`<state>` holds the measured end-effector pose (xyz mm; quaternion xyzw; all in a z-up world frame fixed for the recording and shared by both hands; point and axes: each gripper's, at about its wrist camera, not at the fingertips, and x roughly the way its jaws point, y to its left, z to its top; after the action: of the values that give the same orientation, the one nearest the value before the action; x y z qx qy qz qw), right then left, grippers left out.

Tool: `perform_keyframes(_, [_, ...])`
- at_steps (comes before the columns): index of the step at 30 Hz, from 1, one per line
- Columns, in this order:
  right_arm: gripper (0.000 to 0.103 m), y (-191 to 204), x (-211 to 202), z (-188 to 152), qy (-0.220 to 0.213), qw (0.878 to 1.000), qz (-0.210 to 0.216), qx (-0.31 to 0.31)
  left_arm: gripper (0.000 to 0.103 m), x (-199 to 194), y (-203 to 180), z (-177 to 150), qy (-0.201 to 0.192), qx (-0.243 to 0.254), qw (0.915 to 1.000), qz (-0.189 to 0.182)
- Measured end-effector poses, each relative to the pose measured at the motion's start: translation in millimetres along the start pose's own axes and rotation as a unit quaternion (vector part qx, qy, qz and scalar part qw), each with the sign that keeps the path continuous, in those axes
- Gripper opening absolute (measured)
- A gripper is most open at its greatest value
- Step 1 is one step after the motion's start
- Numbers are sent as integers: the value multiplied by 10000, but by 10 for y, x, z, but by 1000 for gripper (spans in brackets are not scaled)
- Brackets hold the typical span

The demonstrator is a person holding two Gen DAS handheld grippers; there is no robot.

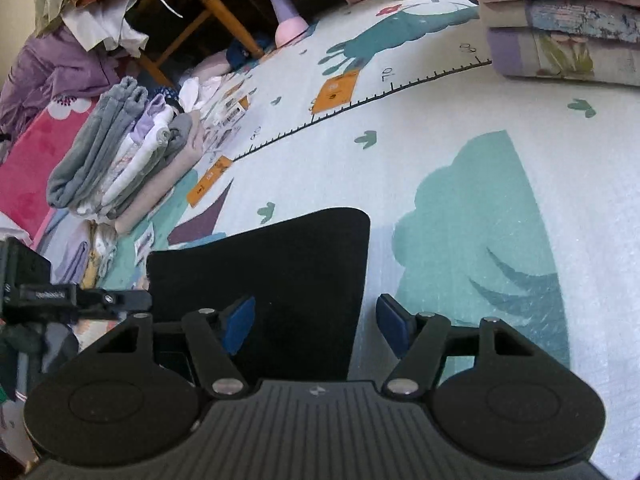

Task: Fold clothes

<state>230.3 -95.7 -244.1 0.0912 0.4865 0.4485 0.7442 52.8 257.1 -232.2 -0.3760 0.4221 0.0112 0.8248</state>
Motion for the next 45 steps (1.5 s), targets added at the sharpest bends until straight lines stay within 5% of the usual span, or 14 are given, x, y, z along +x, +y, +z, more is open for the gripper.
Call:
perform_keyframes(3, [65, -18, 5, -5, -22, 9998, 31, 210, 43, 44, -38, -4, 5, 31, 10000, 33])
perform_keyframes(5, [31, -47, -9, -15, -2, 9995, 58, 318, 37, 84, -78, -4, 40, 78, 10000, -40])
perform_keyframes(8, [23, -113, -123, -27, -39, 9990, 56, 453, 25, 157, -177, -7, 180, 89, 9991, -380])
perform_keyframes(12, [23, -395, -703, -154, -364, 9919, -111, 1210, 24, 286, -466, -100, 498, 402, 9955, -694])
perform_keyframes(13, [26, -462, -808, -227, -350, 9906, -245, 1298, 30, 330, -524, -120, 582, 523, 9946, -676])
perform_keyframes(14, [36, -527, -887, -316, -306, 9898, -393, 1332, 55, 356, -556, -132, 615, 591, 9944, -625])
perform_keyframes(15, [42, -589, -961, -399, -283, 9889, -525, 1360, 61, 358, -558, -132, 598, 584, 9949, -571])
perform_keyframes(16, [59, -637, -1017, -461, -345, 9883, -591, 1366, 61, 352, -554, -129, 584, 554, 9953, -547])
perform_keyframes(21, [66, -741, -1128, -598, -522, 9877, -583, 1358, 63, 364, -545, -122, 581, 455, 9959, -518])
perform_keyframes(28, [64, -661, -873, -495, -390, 9912, -200, 1245, 56, 563, -708, -169, 596, 559, 9953, -515])
perform_keyframes(29, [48, -644, -846, -479, -341, 9920, -189, 1197, 32, 574, -738, -185, 591, 650, 9949, -489])
perform_keyframes(30, [36, -628, -816, -467, -285, 9927, -188, 1153, 32, 589, -755, -204, 587, 678, 9948, -485])
perform_keyframes(34, [25, -644, -863, -537, -344, 9916, -178, 1234, 25, 618, -828, -264, 602, 753, 9933, -641])
perform_keyframes(45, [23, -905, -1677, -1020, -846, 9803, -413, 1737, 23, 920, -1671, -440, 1409, 1756, 9689, -1027])
